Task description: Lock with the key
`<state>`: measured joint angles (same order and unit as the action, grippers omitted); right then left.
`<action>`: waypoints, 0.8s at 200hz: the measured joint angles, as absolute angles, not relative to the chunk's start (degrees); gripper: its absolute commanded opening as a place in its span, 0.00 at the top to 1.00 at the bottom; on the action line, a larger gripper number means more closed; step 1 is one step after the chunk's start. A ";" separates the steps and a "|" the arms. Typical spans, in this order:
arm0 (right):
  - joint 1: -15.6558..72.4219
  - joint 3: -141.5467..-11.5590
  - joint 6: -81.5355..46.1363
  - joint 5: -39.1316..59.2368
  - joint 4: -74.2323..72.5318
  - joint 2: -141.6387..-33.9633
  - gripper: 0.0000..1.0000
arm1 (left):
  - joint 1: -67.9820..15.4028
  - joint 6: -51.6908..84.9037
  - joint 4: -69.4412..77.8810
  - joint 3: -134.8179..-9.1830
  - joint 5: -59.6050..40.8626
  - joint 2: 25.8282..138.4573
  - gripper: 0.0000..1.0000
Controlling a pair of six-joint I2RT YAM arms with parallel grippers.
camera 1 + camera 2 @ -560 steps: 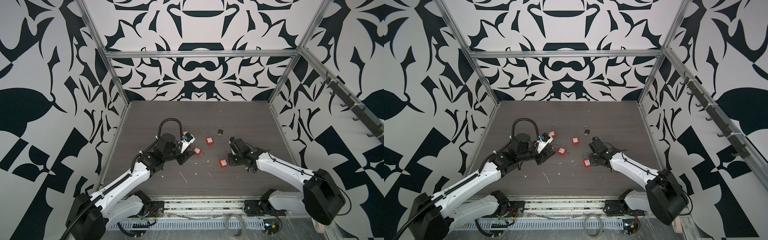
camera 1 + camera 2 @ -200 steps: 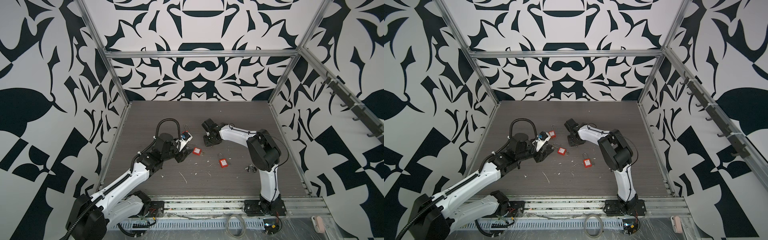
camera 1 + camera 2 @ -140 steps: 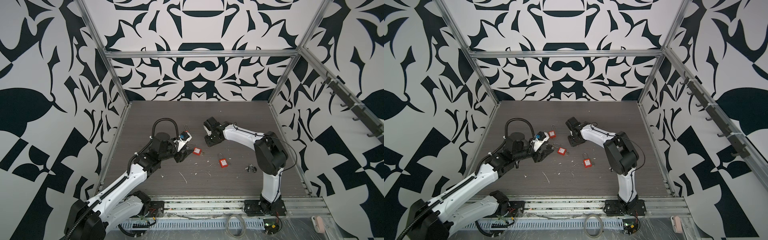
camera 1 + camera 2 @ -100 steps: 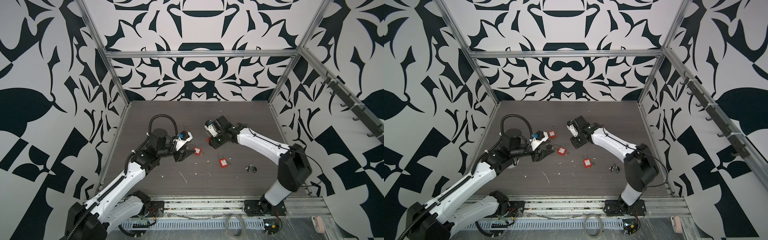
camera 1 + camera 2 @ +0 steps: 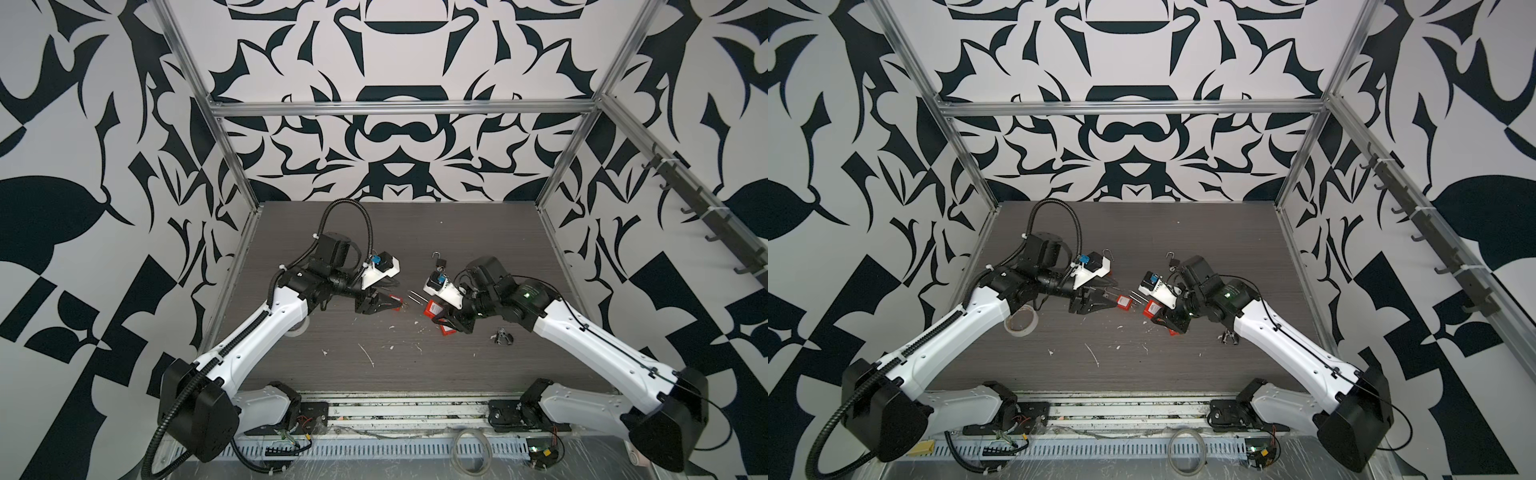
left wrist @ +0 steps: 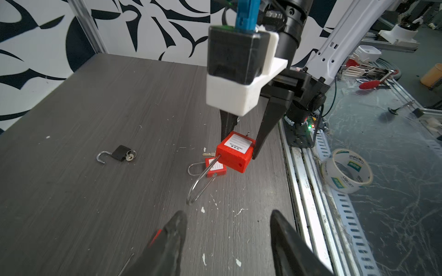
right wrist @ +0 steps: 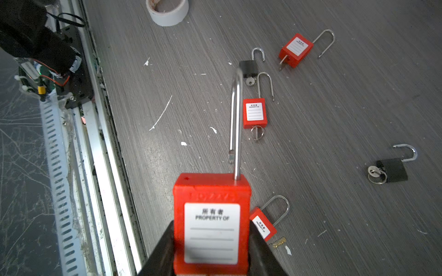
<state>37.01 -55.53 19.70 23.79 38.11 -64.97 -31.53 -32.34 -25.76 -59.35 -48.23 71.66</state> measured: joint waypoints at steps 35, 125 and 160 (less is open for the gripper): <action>37.30 -55.44 19.73 26.41 38.30 -64.69 0.75 | -33.15 -33.06 -26.85 -59.64 -46.89 72.75 0.40; 37.87 -55.44 19.97 30.28 41.54 -62.83 0.76 | -34.94 -33.06 -27.20 -61.71 -45.08 77.78 0.54; 37.89 -55.44 20.10 30.26 42.24 -62.57 0.76 | -36.36 -33.45 -27.31 -61.69 -45.21 78.83 0.62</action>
